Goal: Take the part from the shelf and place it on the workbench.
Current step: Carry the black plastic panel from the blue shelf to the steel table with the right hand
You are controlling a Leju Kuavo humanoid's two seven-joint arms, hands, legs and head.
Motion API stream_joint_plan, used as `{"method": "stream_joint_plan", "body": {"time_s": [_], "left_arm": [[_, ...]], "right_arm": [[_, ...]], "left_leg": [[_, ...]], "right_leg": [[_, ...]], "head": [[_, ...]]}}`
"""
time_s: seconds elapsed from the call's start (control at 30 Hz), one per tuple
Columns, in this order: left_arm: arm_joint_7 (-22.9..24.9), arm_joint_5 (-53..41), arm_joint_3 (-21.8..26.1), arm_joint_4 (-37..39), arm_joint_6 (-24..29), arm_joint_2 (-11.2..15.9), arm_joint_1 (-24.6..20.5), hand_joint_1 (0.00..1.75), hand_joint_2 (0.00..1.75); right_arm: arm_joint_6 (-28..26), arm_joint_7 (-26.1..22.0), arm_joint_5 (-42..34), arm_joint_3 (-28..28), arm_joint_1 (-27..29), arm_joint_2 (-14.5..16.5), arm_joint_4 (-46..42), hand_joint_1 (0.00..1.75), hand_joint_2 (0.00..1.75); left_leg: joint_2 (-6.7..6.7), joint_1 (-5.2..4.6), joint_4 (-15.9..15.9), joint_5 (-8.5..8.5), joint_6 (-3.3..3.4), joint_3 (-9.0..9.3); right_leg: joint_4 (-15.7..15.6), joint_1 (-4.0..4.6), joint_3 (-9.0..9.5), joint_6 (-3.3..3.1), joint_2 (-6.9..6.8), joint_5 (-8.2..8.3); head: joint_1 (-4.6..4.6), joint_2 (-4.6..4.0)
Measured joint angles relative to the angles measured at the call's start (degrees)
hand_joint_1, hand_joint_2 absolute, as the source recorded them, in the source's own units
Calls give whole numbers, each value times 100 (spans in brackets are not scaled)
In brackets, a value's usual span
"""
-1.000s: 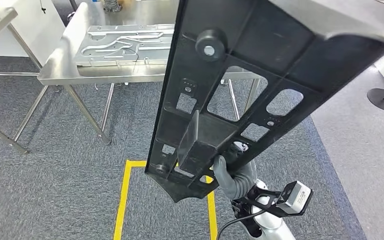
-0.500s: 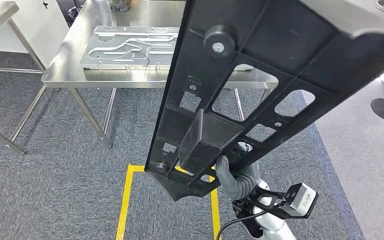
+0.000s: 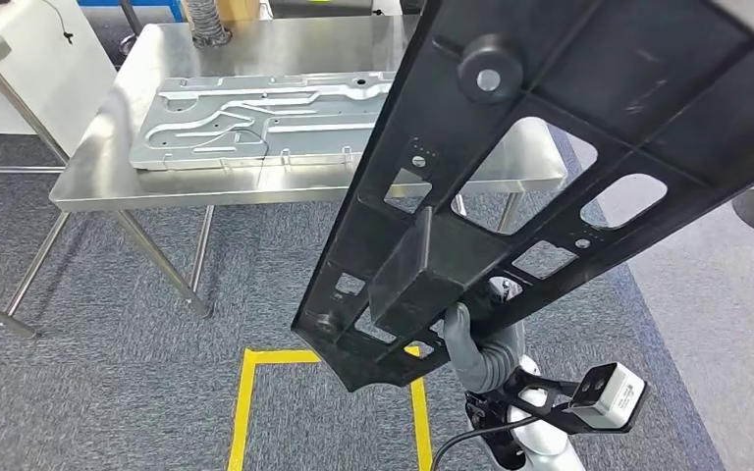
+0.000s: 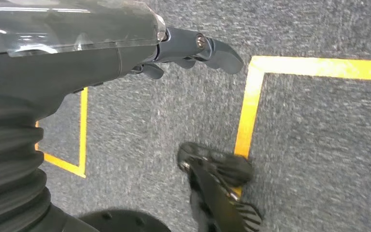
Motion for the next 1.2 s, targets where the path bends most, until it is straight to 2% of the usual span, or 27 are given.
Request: {"method": "stream_joint_plan", "body": {"time_s": [0.03,0.07,0.13,0.2,0.23,0.27,0.33,0.37,0.4,0.47,0.5,0.53,0.57,0.6,0.67,0.7,0.73,0.83,0.87,0.9,0.97,1.0,1.03,1.07,1.1,1.17,1.2], "left_arm": [[2,-1,0,0,2,5,16,0,175],[3,-3,0,0,4,10,31,0,175],[7,-7,0,4,8,19,65,0,175],[11,-9,0,9,5,25,70,0,175],[15,-7,0,11,4,26,67,0,175],[19,-4,0,10,2,26,55,0,175],[22,1,0,9,0,26,51,0,175],[20,1,0,9,-1,27,47,0,175],[17,1,0,9,-2,29,42,0,175],[7,4,0,9,-8,34,33,0,175],[2,6,0,9,-15,35,34,0,175],[-3,7,0,9,-23,35,35,0,175],[-7,7,0,9,-33,34,37,0,175],[-10,6,0,9,-44,34,37,0,175],[-16,4,-1,11,-67,23,39,0,175],[-17,4,-1,11,-74,16,29,0,175],[-17,4,-2,11,-77,8,20,0,175],[-18,8,-2,9,-74,1,-9,0,175],[-18,8,-3,9,-74,-4,-13,0,175],[-17,9,-3,9,-73,-9,-20,0,175],[-17,18,-4,9,-68,-17,-21,0,175],[-17,22,-4,9,-65,-18,-20,0,175],[-17,27,-4,9,-62,-18,-8,0,175],[-16,28,-4,9,-60,-17,5,0,175],[-16,29,-4,9,-55,-15,16,0,175],[-18,38,-4,13,-44,-9,49,0,175],[-20,42,-4,15,-39,-6,54,0,175]], "right_arm": [[-14,1,23,-14,29,0,-7,175,175],[-23,1,49,-21,54,0,-20,175,175],[-23,0,100,-26,84,5,-54,175,175],[-28,0,154,-26,99,10,-91,175,175],[-37,1,178,-26,103,11,-111,175,175],[-49,1,204,-26,105,11,-139,175,175],[-79,1,251,-24,93,11,-196,175,175],[-99,-1,274,-23,83,11,-222,175,175],[-123,-1,296,-21,74,10,-240,175,175],[-177,-1,343,-8,59,3,-256,175,175],[-207,-1,362,4,51,-4,-256,175,175],[-233,0,375,21,39,-10,-256,175,175],[-256,1,380,39,20,-16,-255,175,175],[-282,1,384,60,-7,-22,-254,175,175],[-328,1,385,115,-64,-35,-246,175,175],[-354,1,386,143,-85,-41,-242,175,175],[-374,2,389,169,-101,-45,-240,175,175],[-430,2,393,238,-155,-48,-248,175,175],[-444,1,388,260,-174,-48,-250,175,175],[-454,0,383,281,-186,-48,-251,175,175],[-472,0,372,320,-198,-48,-252,175,175],[-483,1,367,337,-197,-49,-251,175,175],[-497,1,360,351,-196,-49,-251,175,175],[-514,1,352,362,-195,-50,-250,175,175],[-531,1,342,371,-196,-50,-251,175,175],[-552,1,315,377,-190,-52,-250,175,175],[-554,1,297,378,-185,-56,-256,175,175]], "left_leg": [[1,10,-47,-5,-20,-91],[1,20,-267,128,-30,-101],[9,33,-968,744,-18,-12],[20,15,-1388,1155,53,54],[22,3,-1438,1189,102,65],[15,-4,-1444,1146,154,100],[-1,7,-1502,1125,227,204],[-8,11,-1527,1100,255,265],[-11,12,-1550,1065,277,321],[-22,2,-1571,970,304,433],[-31,-5,-1577,910,308,504],[-43,-12,-1580,843,308,589],[-54,-20,-1582,771,304,686],[-62,-30,-1584,696,297,788],[-79,-47,-1583,552,269,953],[-86,-47,-1593,485,242,1000],[-92,-43,-1583,445,209,1051],[-78,-21,-1439,456,102,1138],[-73,-14,-1254,457,76,1057],[-70,-7,-957,399,58,887],[-67,0,-295,144,25,408],[-66,1,-80,-1,6,187],[-65,1,-33,-74,-2,39],[-65,1,-148,-29,-2,-36],[-64,0,-411,162,8,-48],[-60,-14,-1084,832,54,-4],[-60,-27,-1315,1096,74,17]], "right_leg": [[1,-12,69,16,19,-58],[1,-25,153,38,33,-123],[15,-43,330,97,43,-271],[7,-42,429,177,44,-400],[17,-36,455,222,45,-427],[20,-37,470,263,46,-437],[229,-48,418,330,31,-412],[463,-56,288,358,23,-426],[791,-61,77,384,15,-481],[1435,-63,-434,413,10,-749],[1606,-64,-641,415,9,-886],[1608,-63,-768,403,9,-944],[1443,-60,-818,382,9,-866],[1145,-53,-807,345,9,-630],[502,-14,-748,247,10,68],[320,14,-719,206,11,299],[224,38,-694,170,18,403],[106,49,-470,59,37,302],[70,41,-374,21,35,268],[42,32,-284,-4,34,229],[28,32,-157,-31,34,117],[28,33,-91,-32,42,55],[29,31,-14,-29,54,-9],[29,28,76,-22,65,-78],[29,25,178,-11,73,-154],[35,26,345,30,79,-308],[36,31,391,60,80,-374]], "head": [[0,0],[0,0],[1,0],[1,1],[1,1],[0,1],[1,0],[1,0],[1,0],[0,0],[0,0],[0,0],[0,0],[0,0],[1,0],[0,1],[-1,1],[-2,1],[-1,1],[-2,1],[-2,0],[-2,0],[-2,0],[-2,0],[-2,0],[-2,1],[-1,1]]}}
